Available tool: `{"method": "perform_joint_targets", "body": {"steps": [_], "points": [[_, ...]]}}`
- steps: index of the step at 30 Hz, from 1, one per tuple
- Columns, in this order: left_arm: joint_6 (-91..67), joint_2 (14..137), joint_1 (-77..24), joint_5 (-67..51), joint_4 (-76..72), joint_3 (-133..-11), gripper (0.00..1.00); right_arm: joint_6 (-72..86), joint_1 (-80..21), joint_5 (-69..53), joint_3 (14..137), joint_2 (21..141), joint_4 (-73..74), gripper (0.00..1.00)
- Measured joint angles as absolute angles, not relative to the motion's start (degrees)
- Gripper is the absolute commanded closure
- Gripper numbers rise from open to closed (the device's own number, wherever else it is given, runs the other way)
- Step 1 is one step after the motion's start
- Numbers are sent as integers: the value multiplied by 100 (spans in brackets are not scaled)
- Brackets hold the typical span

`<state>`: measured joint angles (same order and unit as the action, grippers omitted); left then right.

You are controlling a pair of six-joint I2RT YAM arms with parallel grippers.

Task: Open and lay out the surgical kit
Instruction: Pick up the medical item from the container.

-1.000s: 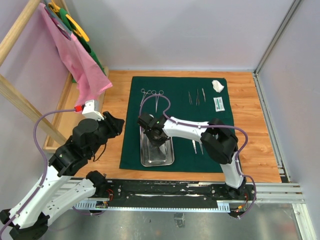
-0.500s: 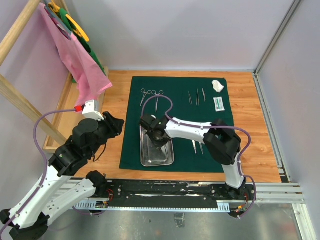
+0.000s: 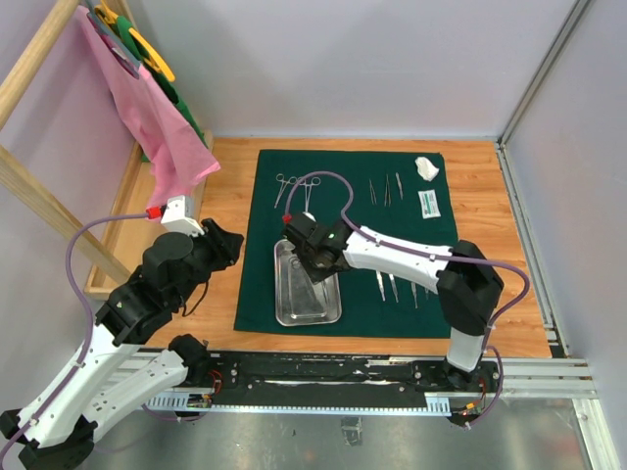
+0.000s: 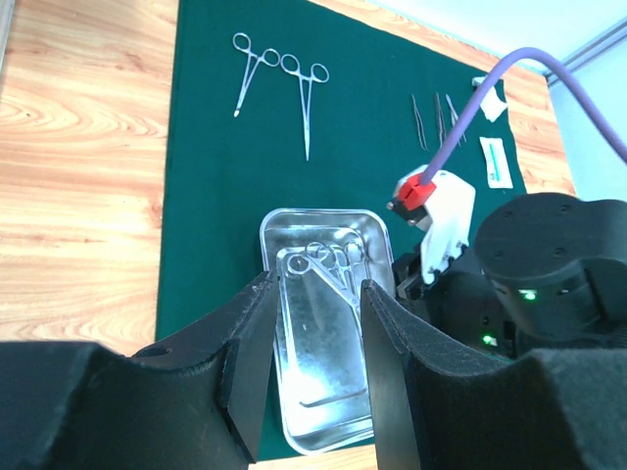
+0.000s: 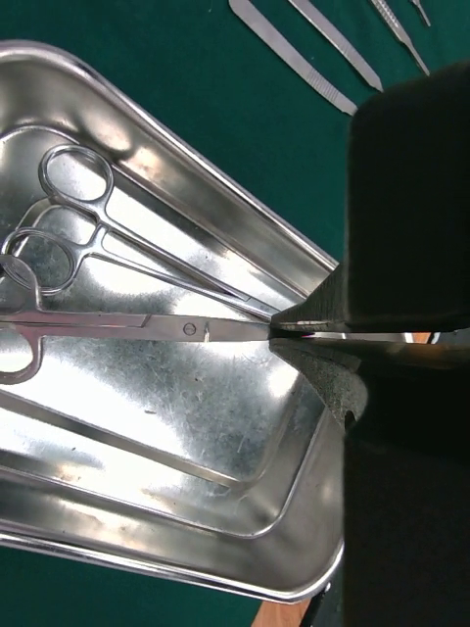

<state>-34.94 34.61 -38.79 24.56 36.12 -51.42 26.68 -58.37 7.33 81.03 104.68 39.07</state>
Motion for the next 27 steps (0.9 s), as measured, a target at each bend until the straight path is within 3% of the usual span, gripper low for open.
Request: {"method": "perform_joint_targets", "body": {"steps": [27], "points": [[-3503,4272,-3879,1876,2908,-4619,57,2571,-5605,902,7419,8960,4257,99]]}}
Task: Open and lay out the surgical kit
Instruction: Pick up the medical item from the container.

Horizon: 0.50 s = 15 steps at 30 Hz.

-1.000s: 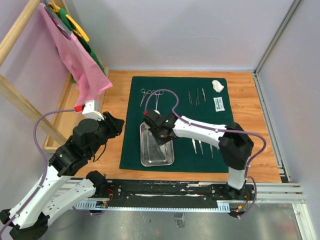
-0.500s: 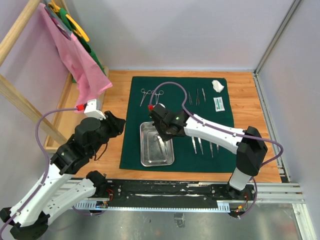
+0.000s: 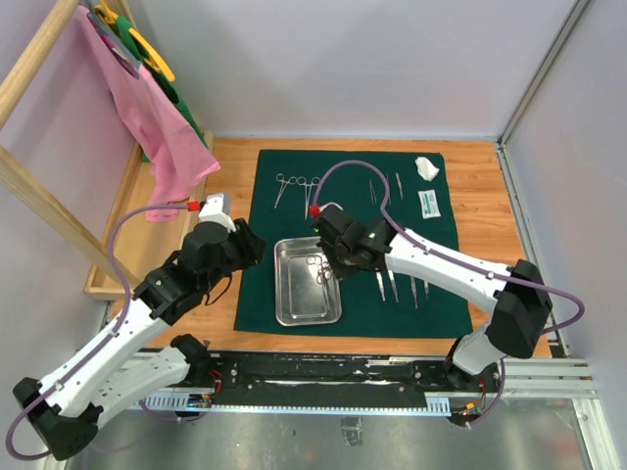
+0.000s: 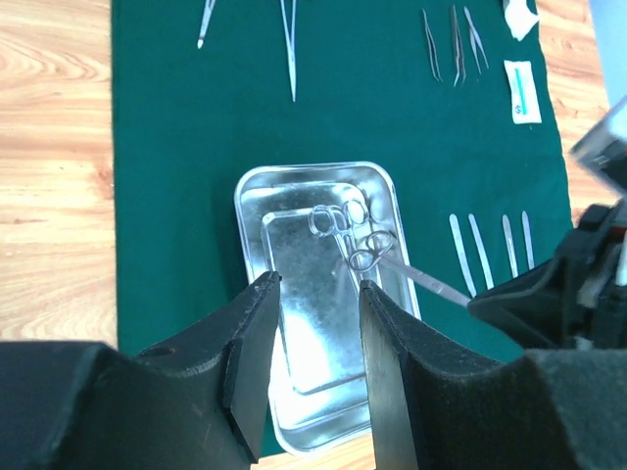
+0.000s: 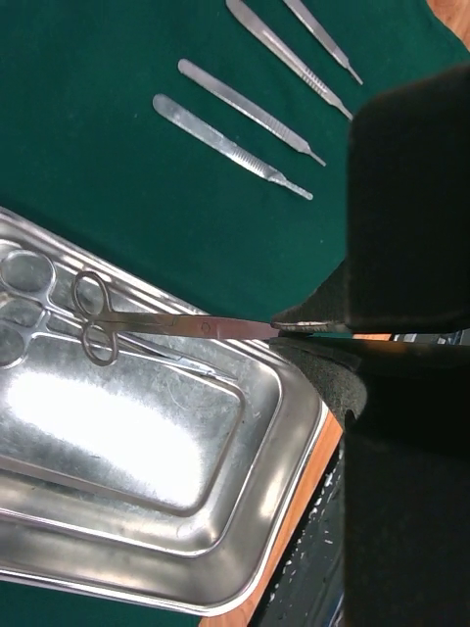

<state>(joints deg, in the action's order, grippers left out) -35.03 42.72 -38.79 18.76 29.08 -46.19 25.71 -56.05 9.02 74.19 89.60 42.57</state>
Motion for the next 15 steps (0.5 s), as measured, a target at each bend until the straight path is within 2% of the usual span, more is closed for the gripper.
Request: {"method": "perform_joint_targets", "body": {"steps": [6,15], "points": [[-3573,4812,-3879,1369,2320,-4285,64,2543,-5406,902,7321,8525,4252,99],[-3754,6661,-4069,539,1155,-3671,67,2541,-5374,854,6785,8158,4215,99]]}}
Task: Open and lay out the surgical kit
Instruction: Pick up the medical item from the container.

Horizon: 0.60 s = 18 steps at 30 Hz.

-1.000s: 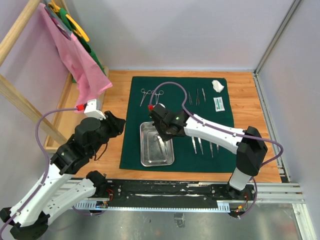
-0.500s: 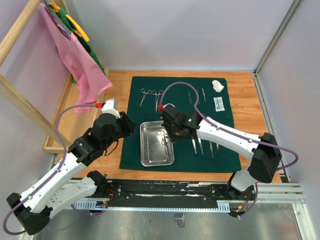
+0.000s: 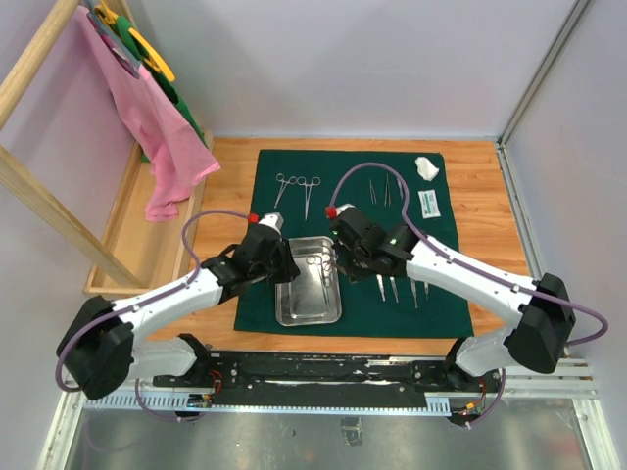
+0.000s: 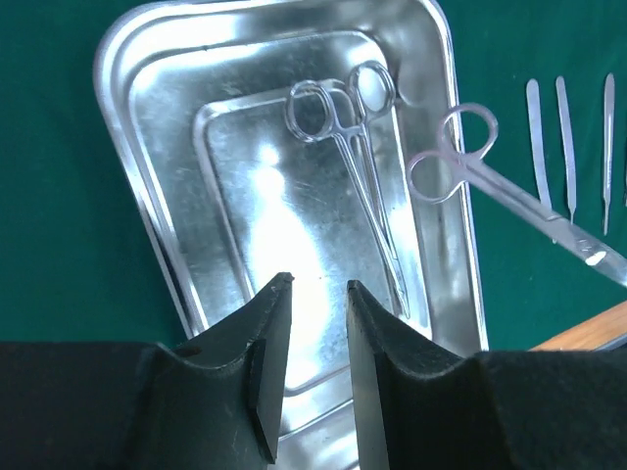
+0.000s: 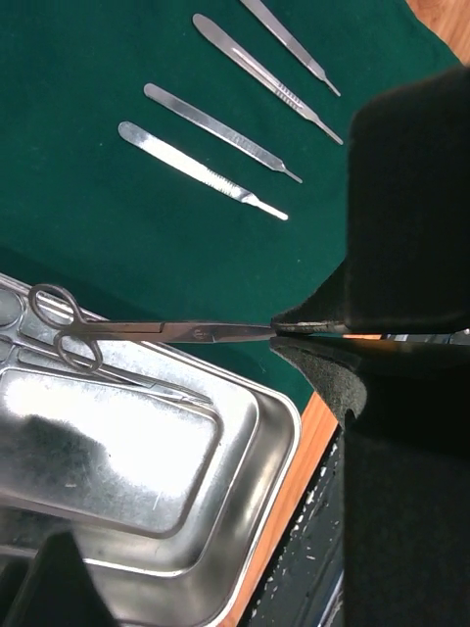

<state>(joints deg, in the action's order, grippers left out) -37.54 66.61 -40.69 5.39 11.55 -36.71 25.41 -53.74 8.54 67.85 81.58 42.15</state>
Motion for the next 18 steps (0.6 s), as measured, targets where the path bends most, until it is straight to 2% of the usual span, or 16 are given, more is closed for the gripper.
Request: {"method": "perform_joint_targets", "body": {"steps": [9,13,18], "points": [[-3883,7220,-4189,366,478,-3675,67,2381,-4998,803,6788,7717,4178,99],[-3887,7161,-4187,405,486,-3675,66,2224,-4556,639,6873,7841,4128,99],[-3885,6838,-4187,569,628,-3675,66,1986,-4066,401,7579,8285,4080,99]]}}
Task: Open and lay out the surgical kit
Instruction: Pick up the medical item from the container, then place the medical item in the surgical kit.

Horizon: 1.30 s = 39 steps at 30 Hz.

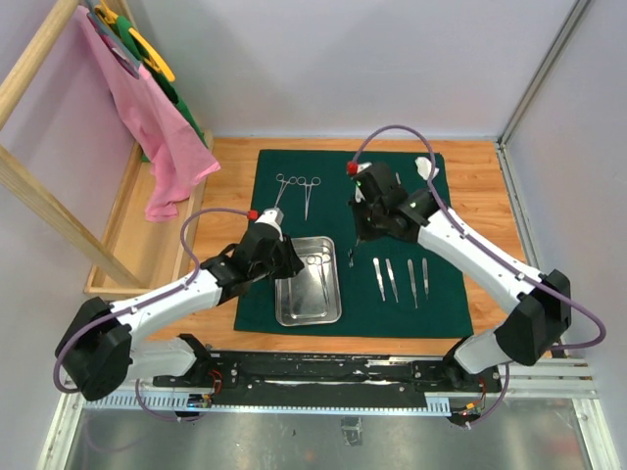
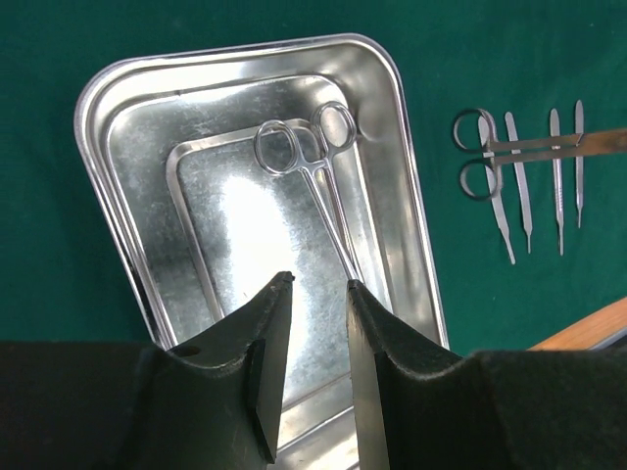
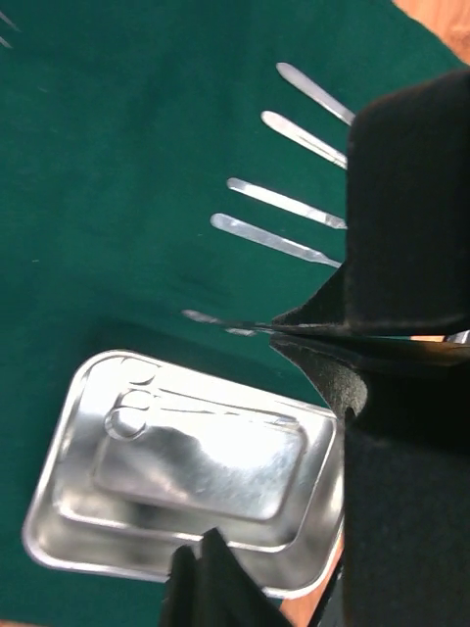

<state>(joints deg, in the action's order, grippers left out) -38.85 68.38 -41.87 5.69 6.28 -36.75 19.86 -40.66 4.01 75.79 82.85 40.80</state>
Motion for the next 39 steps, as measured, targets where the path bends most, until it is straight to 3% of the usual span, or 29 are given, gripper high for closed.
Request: {"method": "perform_joint_targets", "body": {"steps": [23,27,39], "points": [[-3597,5557,-3885,1059,1730,-3673,65,1986,-3015,-395,10906,11555,3076,99],[-3557,5561,-3859,1063,1767,-3673,65,2388,-2838,-174,10409,11391,2451,99],[-3489,5588,-3837,1015,1772,-3675,65,3791,-2676,1308,6871,9887,1096,99]]}}
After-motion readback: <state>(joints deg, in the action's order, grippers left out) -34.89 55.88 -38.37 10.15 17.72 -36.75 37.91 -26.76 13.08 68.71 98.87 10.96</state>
